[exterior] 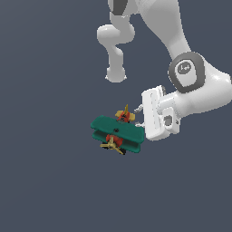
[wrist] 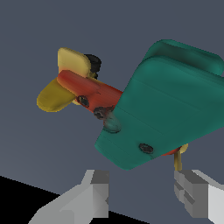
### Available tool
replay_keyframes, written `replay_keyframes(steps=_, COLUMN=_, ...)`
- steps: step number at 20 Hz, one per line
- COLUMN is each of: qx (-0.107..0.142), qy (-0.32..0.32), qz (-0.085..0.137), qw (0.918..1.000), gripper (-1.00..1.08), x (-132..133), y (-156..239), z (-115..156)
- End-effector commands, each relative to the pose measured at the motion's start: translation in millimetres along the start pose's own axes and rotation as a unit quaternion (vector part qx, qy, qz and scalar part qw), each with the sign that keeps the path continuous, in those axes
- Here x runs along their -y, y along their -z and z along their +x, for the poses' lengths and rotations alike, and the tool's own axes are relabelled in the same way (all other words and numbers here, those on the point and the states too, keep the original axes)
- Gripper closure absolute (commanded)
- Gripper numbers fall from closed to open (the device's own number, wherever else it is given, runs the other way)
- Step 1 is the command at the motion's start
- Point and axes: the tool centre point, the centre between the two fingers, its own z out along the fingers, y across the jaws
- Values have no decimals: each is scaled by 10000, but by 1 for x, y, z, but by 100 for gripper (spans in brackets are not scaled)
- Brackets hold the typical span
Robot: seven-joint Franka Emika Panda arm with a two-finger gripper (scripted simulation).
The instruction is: Pick up the object and move it to a goal position.
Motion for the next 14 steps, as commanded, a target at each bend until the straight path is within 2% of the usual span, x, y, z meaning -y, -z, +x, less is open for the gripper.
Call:
replay_keyframes(steps=1, qx=136, qy=235, qz=-10, qw=9996, gripper=-20, x=-3, y=1, z=4)
replay_keyframes(steps=7, qx=444, qy=765, qz=-12, qw=9961, gripper=-20, x=-11, y=5, z=12)
replay_keyframes(steps=14, qx=786, qy=1343, qz=26, qw=9878, gripper=-20, x=-19, y=8, z=22)
